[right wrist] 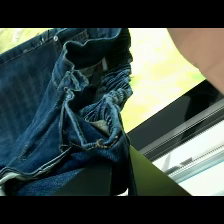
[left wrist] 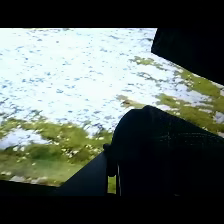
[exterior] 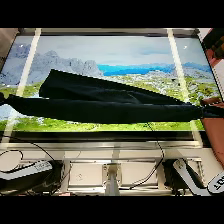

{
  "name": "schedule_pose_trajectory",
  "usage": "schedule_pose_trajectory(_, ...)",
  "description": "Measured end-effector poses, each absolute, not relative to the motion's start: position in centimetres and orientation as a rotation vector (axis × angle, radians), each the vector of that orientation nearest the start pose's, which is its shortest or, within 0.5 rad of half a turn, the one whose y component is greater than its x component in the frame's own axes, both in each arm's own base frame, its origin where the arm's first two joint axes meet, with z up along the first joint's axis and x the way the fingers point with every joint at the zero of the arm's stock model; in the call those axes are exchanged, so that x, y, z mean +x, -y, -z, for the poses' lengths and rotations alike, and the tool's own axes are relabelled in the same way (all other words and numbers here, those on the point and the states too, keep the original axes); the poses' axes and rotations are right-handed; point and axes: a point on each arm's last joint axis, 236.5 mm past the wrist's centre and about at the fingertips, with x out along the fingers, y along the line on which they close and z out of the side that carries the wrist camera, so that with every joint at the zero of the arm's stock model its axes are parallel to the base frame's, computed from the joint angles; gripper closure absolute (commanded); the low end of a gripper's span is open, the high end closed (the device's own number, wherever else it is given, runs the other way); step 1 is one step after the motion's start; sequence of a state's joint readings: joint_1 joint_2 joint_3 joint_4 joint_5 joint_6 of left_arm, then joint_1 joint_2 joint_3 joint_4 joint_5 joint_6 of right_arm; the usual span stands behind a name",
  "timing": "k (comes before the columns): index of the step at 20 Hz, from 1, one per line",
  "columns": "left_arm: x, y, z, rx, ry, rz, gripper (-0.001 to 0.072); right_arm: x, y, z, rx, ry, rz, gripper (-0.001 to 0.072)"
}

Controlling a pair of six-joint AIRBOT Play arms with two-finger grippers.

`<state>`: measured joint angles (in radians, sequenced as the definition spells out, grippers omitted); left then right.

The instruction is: Fold the clothes and pants, and hang the long-sleeved shirts on hangers.

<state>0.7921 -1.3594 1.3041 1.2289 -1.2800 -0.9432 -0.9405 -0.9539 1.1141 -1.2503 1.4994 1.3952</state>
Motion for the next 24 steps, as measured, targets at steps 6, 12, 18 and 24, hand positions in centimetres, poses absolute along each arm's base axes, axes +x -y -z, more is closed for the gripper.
schedule_pose_trajectory(6, 35.7, -21.1, 2.9, -0.385, -1.194, 0.006, 0.0684, 22.4, 17.5, -9.1, 0.68, -1.125, 0.415, 0.066)
schedule_pose_trajectory(12, 40.9, -21.2, 5.6, -0.339, -1.072, 0.028, 0.0094, 22.9, 18.2, -9.4, 0.668, -1.092, 0.434, 0.066)
schedule_pose_trajectory(18, 41.0, -20.3, 5.3, -0.283, -1.072, 0.089, 0.0098, 23.6, 17.8, -9.7, 0.689, -1.067, 0.414, 0.0659)
schedule_pose_trajectory(24, 35.0, -17.8, 7.6, -0.362, -1.233, 0.26, 0.0138, 24.1, 18.2, -9.9, 0.686, -1.037, 0.419, 0.066)
